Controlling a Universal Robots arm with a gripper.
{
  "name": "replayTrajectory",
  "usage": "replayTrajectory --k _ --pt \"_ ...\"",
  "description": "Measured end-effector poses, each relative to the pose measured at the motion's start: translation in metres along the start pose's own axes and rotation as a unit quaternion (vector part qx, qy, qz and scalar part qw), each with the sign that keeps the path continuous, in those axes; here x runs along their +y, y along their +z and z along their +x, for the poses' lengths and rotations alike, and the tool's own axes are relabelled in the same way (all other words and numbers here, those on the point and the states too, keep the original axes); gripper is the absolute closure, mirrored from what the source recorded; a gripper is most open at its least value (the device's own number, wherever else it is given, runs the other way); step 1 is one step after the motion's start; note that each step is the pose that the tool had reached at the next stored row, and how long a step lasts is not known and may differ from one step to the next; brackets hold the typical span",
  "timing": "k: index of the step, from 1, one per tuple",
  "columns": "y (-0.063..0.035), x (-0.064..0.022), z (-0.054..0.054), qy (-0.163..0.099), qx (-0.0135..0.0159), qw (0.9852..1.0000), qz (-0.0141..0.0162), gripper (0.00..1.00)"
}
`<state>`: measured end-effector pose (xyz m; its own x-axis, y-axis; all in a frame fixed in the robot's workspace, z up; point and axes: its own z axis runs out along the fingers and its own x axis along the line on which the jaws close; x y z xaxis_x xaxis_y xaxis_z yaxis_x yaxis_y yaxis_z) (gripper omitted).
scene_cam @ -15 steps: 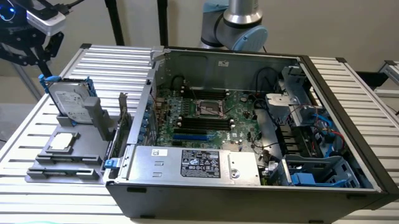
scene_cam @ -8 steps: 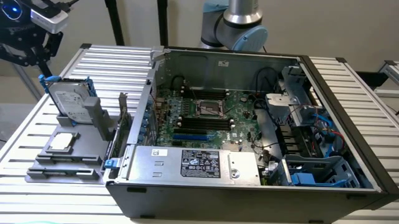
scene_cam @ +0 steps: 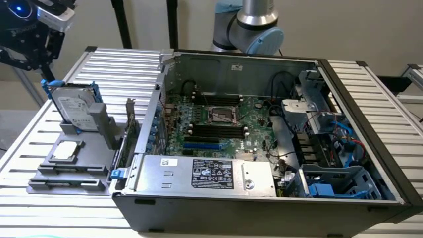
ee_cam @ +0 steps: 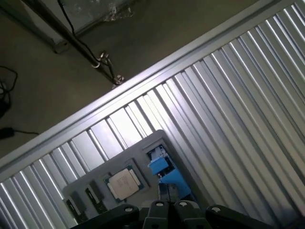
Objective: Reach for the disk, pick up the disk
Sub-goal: 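Pick up the disk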
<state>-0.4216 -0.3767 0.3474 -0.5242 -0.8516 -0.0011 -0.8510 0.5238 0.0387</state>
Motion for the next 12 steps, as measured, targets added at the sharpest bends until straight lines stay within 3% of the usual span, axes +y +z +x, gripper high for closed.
replayTrajectory --k 12 --pt "-0.0015 0.0005 -0.0006 -0.062 0.0019 0.9981 -0.0004 0.89"
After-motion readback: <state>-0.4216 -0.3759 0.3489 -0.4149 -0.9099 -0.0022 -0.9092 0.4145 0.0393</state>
